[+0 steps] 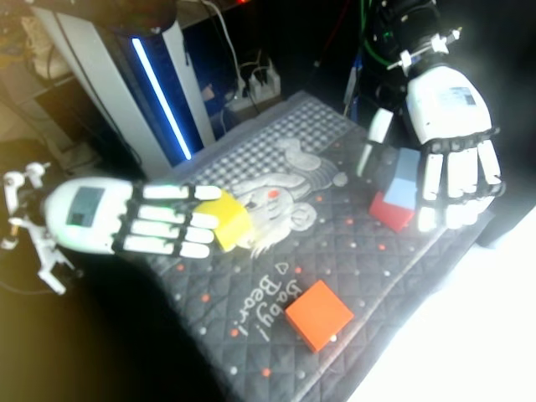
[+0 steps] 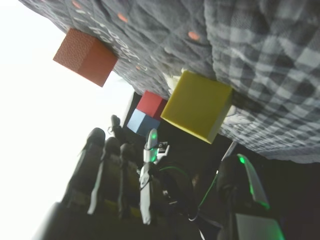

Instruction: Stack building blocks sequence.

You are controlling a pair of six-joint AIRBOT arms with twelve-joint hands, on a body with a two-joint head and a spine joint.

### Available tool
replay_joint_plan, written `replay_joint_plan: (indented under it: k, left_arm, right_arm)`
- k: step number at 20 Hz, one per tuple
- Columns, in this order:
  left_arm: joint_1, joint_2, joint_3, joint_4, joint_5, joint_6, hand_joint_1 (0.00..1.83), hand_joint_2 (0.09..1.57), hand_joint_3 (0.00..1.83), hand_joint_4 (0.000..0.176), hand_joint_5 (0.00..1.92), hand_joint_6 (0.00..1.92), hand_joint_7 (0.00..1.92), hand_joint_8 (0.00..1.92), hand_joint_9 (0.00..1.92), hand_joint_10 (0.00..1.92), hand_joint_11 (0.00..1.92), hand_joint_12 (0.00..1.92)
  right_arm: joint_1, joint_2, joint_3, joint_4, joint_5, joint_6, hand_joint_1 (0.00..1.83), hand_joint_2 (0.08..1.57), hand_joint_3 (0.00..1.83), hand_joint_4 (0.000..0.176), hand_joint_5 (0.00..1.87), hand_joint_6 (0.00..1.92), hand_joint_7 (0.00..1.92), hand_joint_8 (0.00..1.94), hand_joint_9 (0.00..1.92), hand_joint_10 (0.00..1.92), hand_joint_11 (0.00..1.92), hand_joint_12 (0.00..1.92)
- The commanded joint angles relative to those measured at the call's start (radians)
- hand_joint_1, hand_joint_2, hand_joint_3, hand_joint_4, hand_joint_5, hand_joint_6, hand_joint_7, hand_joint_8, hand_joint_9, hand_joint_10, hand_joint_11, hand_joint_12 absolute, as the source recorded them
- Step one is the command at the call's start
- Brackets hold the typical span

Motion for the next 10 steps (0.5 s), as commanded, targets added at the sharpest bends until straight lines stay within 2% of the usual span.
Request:
replay_joint_plan:
  k: [1, 3, 5, 6, 7, 9, 10]
  left_arm:
    - [-0.018, 0.011, -0.005, -0.001, -0.081, 0.001, 0.66, 0.81, 0.00, 0.176, 0.08, 0.00, 0.02, 0.00, 0.06, 0.00, 0.00, 0.52]
    - [-0.017, 0.019, -0.013, -0.001, -0.089, 0.000, 0.64, 0.82, 0.00, 0.176, 0.03, 0.00, 0.00, 0.00, 0.04, 0.00, 0.00, 0.54]
    - [-0.017, 0.044, -0.035, -0.028, -0.113, 0.016, 0.67, 0.82, 0.00, 0.176, 0.02, 0.00, 0.00, 0.00, 0.00, 0.00, 0.00, 0.39]
    - [-0.017, 0.061, -0.049, -0.073, -0.131, 0.052, 0.62, 0.82, 0.00, 0.176, 0.01, 0.00, 0.00, 0.00, 0.00, 0.00, 0.00, 0.28]
    - [-0.010, 0.112, -0.095, -0.178, -0.181, 0.132, 0.59, 0.82, 0.00, 0.176, 0.01, 0.00, 0.00, 0.00, 0.00, 0.00, 0.00, 0.23]
    - [0.013, 0.204, -0.178, -0.312, -0.279, 0.219, 0.65, 0.80, 0.00, 0.176, 0.04, 0.00, 0.00, 0.00, 0.00, 0.00, 0.00, 0.25]
    - [0.030, 0.249, -0.219, -0.358, -0.335, 0.237, 0.61, 0.80, 0.00, 0.176, 0.03, 0.00, 0.00, 0.00, 0.00, 0.00, 0.00, 0.20]
  right_arm:
    - [0.011, 0.002, 0.004, 0.030, 0.119, 0.005, 0.82, 1.10, 0.00, 0.176, 0.05, 0.00, 0.09, 0.00, 0.04, 0.00, 0.05, 0.01]
    - [0.011, 0.002, 0.003, 0.031, 0.119, 0.005, 0.82, 1.09, 0.00, 0.176, 0.05, 0.00, 0.09, 0.00, 0.05, 0.00, 0.07, 0.02]
    - [0.011, 0.003, 0.001, 0.033, 0.121, 0.005, 0.81, 1.10, 0.00, 0.176, 0.04, 0.00, 0.10, 0.01, 0.05, 0.00, 0.08, 0.02]
    - [0.011, 0.003, 0.000, 0.033, 0.124, 0.006, 0.81, 1.10, 0.00, 0.176, 0.04, 0.00, 0.10, 0.01, 0.05, 0.00, 0.07, 0.02]
    - [0.011, 0.007, -0.004, 0.033, 0.138, 0.006, 0.78, 1.10, 0.00, 0.176, 0.03, 0.00, 0.12, 0.01, 0.05, 0.00, 0.02, 0.00]
    - [0.011, 0.021, -0.012, 0.034, 0.173, 0.006, 0.77, 1.08, 0.00, 0.176, 0.01, 0.00, 0.11, 0.00, 0.04, 0.00, 0.00, 0.00]
    - [0.011, 0.028, -0.015, 0.036, 0.193, 0.005, 0.75, 1.08, 0.00, 0.176, 0.02, 0.00, 0.10, 0.00, 0.04, 0.00, 0.00, 0.00]
